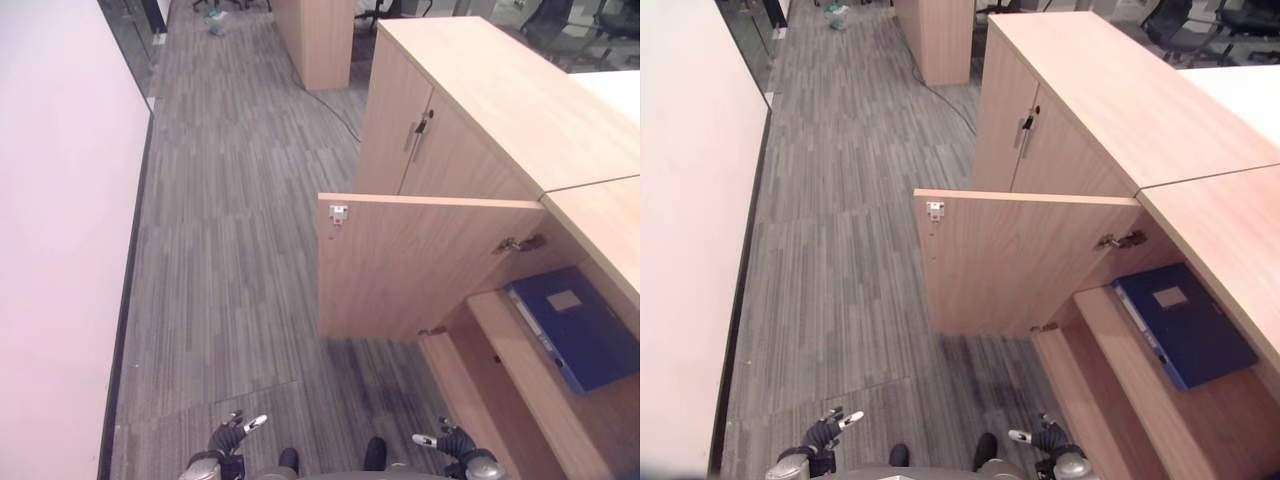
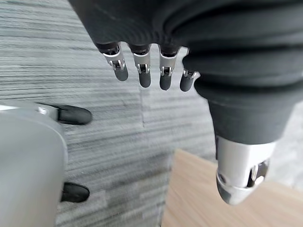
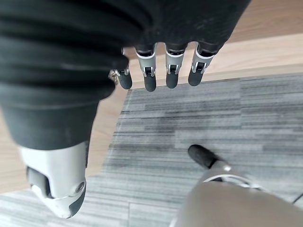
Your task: Put the empty folder in the office cabinet
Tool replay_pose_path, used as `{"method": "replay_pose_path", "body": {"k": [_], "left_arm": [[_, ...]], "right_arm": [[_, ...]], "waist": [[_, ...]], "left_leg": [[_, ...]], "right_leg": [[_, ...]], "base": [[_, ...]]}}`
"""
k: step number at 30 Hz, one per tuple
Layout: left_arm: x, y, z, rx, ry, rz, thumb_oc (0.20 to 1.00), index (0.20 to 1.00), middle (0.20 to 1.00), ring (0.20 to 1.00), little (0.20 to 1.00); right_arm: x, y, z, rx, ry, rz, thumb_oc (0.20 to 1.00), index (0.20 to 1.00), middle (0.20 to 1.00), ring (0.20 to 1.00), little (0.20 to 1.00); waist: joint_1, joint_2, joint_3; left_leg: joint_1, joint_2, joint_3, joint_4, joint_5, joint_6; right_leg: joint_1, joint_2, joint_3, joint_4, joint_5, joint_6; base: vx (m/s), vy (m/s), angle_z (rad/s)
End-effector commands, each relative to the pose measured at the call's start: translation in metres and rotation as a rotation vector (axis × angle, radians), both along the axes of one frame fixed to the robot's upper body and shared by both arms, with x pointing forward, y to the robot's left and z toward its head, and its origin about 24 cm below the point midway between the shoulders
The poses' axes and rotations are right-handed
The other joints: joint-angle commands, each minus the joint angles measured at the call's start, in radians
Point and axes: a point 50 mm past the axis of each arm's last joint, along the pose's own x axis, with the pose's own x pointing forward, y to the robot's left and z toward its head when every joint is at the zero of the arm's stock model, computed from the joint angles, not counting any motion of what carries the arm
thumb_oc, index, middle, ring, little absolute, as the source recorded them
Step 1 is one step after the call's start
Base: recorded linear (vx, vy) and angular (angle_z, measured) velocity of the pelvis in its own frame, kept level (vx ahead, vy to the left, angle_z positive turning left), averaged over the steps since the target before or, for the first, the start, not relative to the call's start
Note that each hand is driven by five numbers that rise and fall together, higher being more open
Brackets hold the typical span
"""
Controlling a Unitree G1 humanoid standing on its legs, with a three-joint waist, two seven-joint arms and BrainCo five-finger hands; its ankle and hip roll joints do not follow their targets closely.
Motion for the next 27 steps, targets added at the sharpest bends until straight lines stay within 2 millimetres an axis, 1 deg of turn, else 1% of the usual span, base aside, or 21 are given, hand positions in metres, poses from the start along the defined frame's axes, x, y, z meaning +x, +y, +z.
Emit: {"method": "replay_pose_path", "body": {"k": [1, 3, 4, 5, 6, 7, 8, 9, 10, 11, 13, 14, 15, 16, 18, 19, 20, 21, 24, 25, 27], "left_arm": [[0.029, -0.010, 0.010, 0.013, -0.099, -0.072, 1.000, 1.000, 1.000, 1.000, 1.000], [0.039, -0.012, 0.016, 0.016, -0.156, -0.097, 1.000, 1.000, 1.000, 1.000, 1.000], [0.039, -0.012, 0.016, 0.016, -0.156, -0.097, 1.000, 1.000, 1.000, 1.000, 1.000], [0.045, -0.012, 0.021, 0.017, -0.189, -0.104, 1.000, 1.000, 1.000, 1.000, 1.000], [0.064, 0.038, 0.046, 0.077, -0.281, -0.096, 1.000, 1.000, 1.000, 1.000, 1.000], [0.063, 0.037, 0.046, 0.077, -0.280, -0.096, 1.000, 1.000, 1.000, 1.000, 1.000], [0.075, 0.031, 0.055, 0.075, -0.345, -0.104, 1.000, 1.000, 1.000, 1.000, 1.000], [0.070, 0.046, 0.052, 0.086, -0.298, -0.082, 1.000, 1.000, 1.000, 1.000, 1.000], [0.081, 0.062, 0.062, 0.115, -0.316, -0.050, 1.000, 1.000, 1.000, 1.000, 1.000], [0.096, 0.069, 0.076, 0.137, -0.384, -0.029, 1.000, 1.000, 1.000, 1.000, 1.000], [0.118, 0.080, 0.101, 0.180, -0.486, -0.023, 1.000, 1.000, 1.000, 1.000, 1.000], [0.139, 0.089, 0.125, 0.211, -0.566, -0.022, 1.000, 1.000, 1.000, 1.000, 1.000], [0.147, 0.091, 0.134, 0.219, -0.595, -0.023, 1.000, 1.000, 1.000, 1.000, 1.000], [0.147, 0.091, 0.134, 0.219, -0.596, -0.023, 1.000, 1.000, 1.000, 1.000, 1.000], [0.167, 0.095, 0.158, 0.236, -0.671, -0.024, 1.000, 1.000, 1.000, 1.000, 1.000], [0.189, 0.100, 0.188, 0.263, -0.747, -0.040, 1.000, 1.000, 1.000, 1.000, 1.000], [0.195, 0.101, 0.197, 0.269, -0.767, -0.041, 1.000, 1.000, 1.000, 1.000, 1.000], [0.195, 0.101, 0.197, 0.269, -0.767, -0.042, 1.000, 1.000, 1.000, 1.000, 1.000], [0.215, 0.101, 0.229, 0.277, -0.849, -0.058, 1.000, 1.000, 1.000, 1.000, 1.000], [0.218, 0.100, 0.234, 0.280, -0.862, -0.069, 1.000, 1.000, 1.000, 1.000, 1.000], [0.221, 0.099, 0.238, 0.280, -0.872, -0.077, 1.000, 1.000, 1.000, 1.000, 1.000]], "right_arm": [[-0.001, -0.010, 0.001, -0.023, 0.005, -0.032, 1.000, 1.000, 1.000, 1.000, 1.000], [-0.009, -0.012, -0.001, -0.030, 0.034, -0.034, 1.000, 1.000, 1.000, 1.000, 1.000], [-0.009, -0.012, -0.001, -0.030, 0.034, -0.034, 1.000, 1.000, 1.000, 1.000, 1.000], [-0.010, -0.013, -0.001, -0.031, 0.035, -0.038, 1.000, 1.000, 1.000, 1.000, 1.000], [-0.014, -0.023, 0.002, -0.033, 0.030, -0.042, 1.000, 1.000, 1.000, 1.000, 1.000], [-0.015, -0.024, 0.002, -0.034, 0.031, -0.043, 1.000, 1.000, 1.000, 1.000, 1.000], [-0.011, -0.023, 0.003, -0.037, 0.016, -0.036, 1.000, 1.000, 1.000, 1.000, 1.000], [-0.010, -0.023, 0.003, -0.033, 0.015, -0.011, 1.000, 1.000, 1.000, 1.000, 1.000], [-0.010, -0.021, 0.004, -0.021, 0.011, 0.013, 1.000, 1.000, 1.000, 1.000, 1.000], [-0.011, -0.019, 0.004, -0.012, 0.009, 0.027, 1.000, 1.000, 1.000, 1.000, 1.000], [-0.015, -0.017, 0.003, -0.003, 0.015, 0.052, 1.000, 1.000, 1.000, 1.000, 1.000], [-0.016, -0.016, 0.004, 0.007, 0.020, 0.073, 1.000, 1.000, 1.000, 1.000, 1.000], [-0.016, -0.016, 0.004, 0.009, 0.019, 0.080, 1.000, 1.000, 1.000, 1.000, 1.000], [-0.016, -0.016, 0.004, 0.009, 0.019, 0.080, 1.000, 1.000, 1.000, 1.000, 1.000], [-0.018, -0.018, 0.004, 0.009, 0.027, 0.078, 1.000, 1.000, 1.000, 1.000, 1.000], [-0.018, -0.020, 0.005, 0.009, 0.031, 0.084, 1.000, 1.000, 1.000, 1.000, 1.000], [-0.019, -0.021, 0.004, 0.009, 0.041, 0.088, 1.000, 1.000, 1.000, 1.000, 1.000], [-0.019, -0.020, 0.004, 0.009, 0.040, 0.087, 1.000, 1.000, 1.000, 1.000, 1.000], [-0.026, -0.022, 0.002, 0.009, 0.080, 0.092, 1.000, 1.000, 1.000, 1.000, 1.000], [-0.026, -0.022, 0.002, 0.011, 0.082, 0.095, 1.000, 1.000, 1.000, 1.000, 1.000], [-0.026, -0.022, 0.001, 0.014, 0.084, 0.095, 1.000, 1.000, 1.000, 1.000, 1.000]], "waist": [[0.008, -0.004, -0.002], [0.005, -0.002, -0.003], [0.005, -0.002, -0.003], [0.004, 0.000, -0.003], [-0.003, 0.012, -0.008], [-0.002, 0.012, -0.008], [-0.001, 0.014, -0.008], [-0.008, 0.017, -0.011], [-0.019, 0.020, -0.018], [-0.024, 0.021, -0.022], [-0.036, 0.023, -0.031], [-0.046, 0.022, -0.036], [-0.052, 0.022, -0.039], [-0.051, 0.022, -0.038], [-0.063, 0.022, -0.044], [-0.081, 0.022, -0.050], [-0.086, 0.022, -0.051], [-0.085, 0.021, -0.050], [-0.106, 0.020, -0.055], [-0.111, 0.019, -0.056], [-0.113, 0.018, -0.056]], "left_leg": [[-0.002, -0.011, 0.062, 0.007, -0.025, -0.019], [0.009, -0.010, 0.062, 0.007, -0.029, -0.024], [0.010, -0.010, 0.062, 0.007, -0.029, -0.024], [0.013, -0.011, 0.062, 0.007, -0.031, -0.025], [0.018, -0.011, 0.068, 0.007, -0.030, -0.032], [0.019, -0.011, 0.068, 0.007, -0.031, -0.032], [0.021, -0.011, 0.068, 0.007, -0.033, -0.031], [0.026, -0.011, 0.073, 0.007, -0.033, -0.033], [0.031, -0.010, 0.080, 0.007, -0.036, -0.036], [0.037, -0.010, 0.086, 0.007, -0.039, -0.037], [0.046, -0.007, 0.095, 0.007, -0.045, -0.039], [0.051, -0.006, 0.101, 0.007, -0.047, -0.040], [0.051, -0.004, 0.104, 0.007, -0.047, -0.041], [0.051, -0.004, 0.104, 0.007, -0.048, -0.041], [0.055, -0.003, 0.111, 0.007, -0.049, -0.042], [0.058, 0.000, 0.125, 0.007, -0.052, -0.043], [0.059, 0.000, 0.131, 0.007, -0.052, -0.044], [0.059, 0.000, 0.132, 0.007, -0.052, -0.043], [0.061, 0.001, 0.155, 0.007, -0.055, -0.044], [0.061, 0.002, 0.160, 0.007, -0.056, -0.043], [0.061, 0.002, 0.166, 0.007, -0.056, -0.043]], "right_leg": [[0.053, -0.086, 0.029, 0.058, -0.075, 0.120], [0.076, -0.088, 0.024, 0.031, -0.068, 0.123], [0.077, -0.088, 0.024, 0.030, -0.068, 0.123], [0.082, -0.088, 0.022, 0.024, -0.066, 0.125], [0.085, -0.092, 0.026, 0.020, -0.061, 0.128], [0.086, -0.092, 0.026, 0.020, -0.061, 0.128], [0.088, -0.092, 0.025, 0.020, -0.062, 0.127], [0.089, -0.092, 0.032, 0.019, -0.062, 0.128], [0.090, -0.092, 0.038, 0.017, -0.062, 0.129], [0.092, -0.092, 0.042, 0.016, -0.062, 0.130], [0.098, -0.092, 0.046, 0.015, -0.061, 0.130], [0.098, -0.092, 0.052, 0.016, -0.061, 0.130], [0.098, -0.093, 0.053, 0.017, -0.061, 0.131], [0.098, -0.093, 0.054, 0.017, -0.061, 0.131], [0.097, -0.091, 0.058, 0.017, -0.058, 0.133], [0.093, -0.090, 0.070, 0.017, -0.053, 0.137], [0.091, -0.090, 0.075, 0.017, -0.050, 0.139], [0.091, -0.090, 0.076, 0.017, -0.050, 0.139], [0.076, -0.090, 0.094, 0.018, -0.039, 0.147], [0.073, -0.090, 0.099, 0.018, -0.036, 0.148], [0.069, -0.090, 0.106, 0.019, -0.034, 0.151]], "base": [[0.06, -0.055, 0.01], [0.06, -0.057, -0.01], [0.04, -0.042, -0.01], [0.03, 0.012, 0.00], [0.03, 0.013, -0.02], [0.03, 0.021, -0.10], [0.02, 0.000, -0.11], [0.04, 0.009, -0.07], [0.05, 0.018, 0.00], [0.06, 0.013, -0.02], [0.05, -0.006, -0.14], [0.04, -0.017, -0.16], [0.03, -0.015, -0.11], [0.02, -0.009, -0.14], [0.02, -0.007, -0.20], [0.03, 0.005, -0.14], [0.02, 0.007, -0.07], [0.01, 0.012, -0.13], [0.00, 0.019, -0.26], [0.00, 0.014, -0.20], [0.00, 0.010, -0.23]]}}
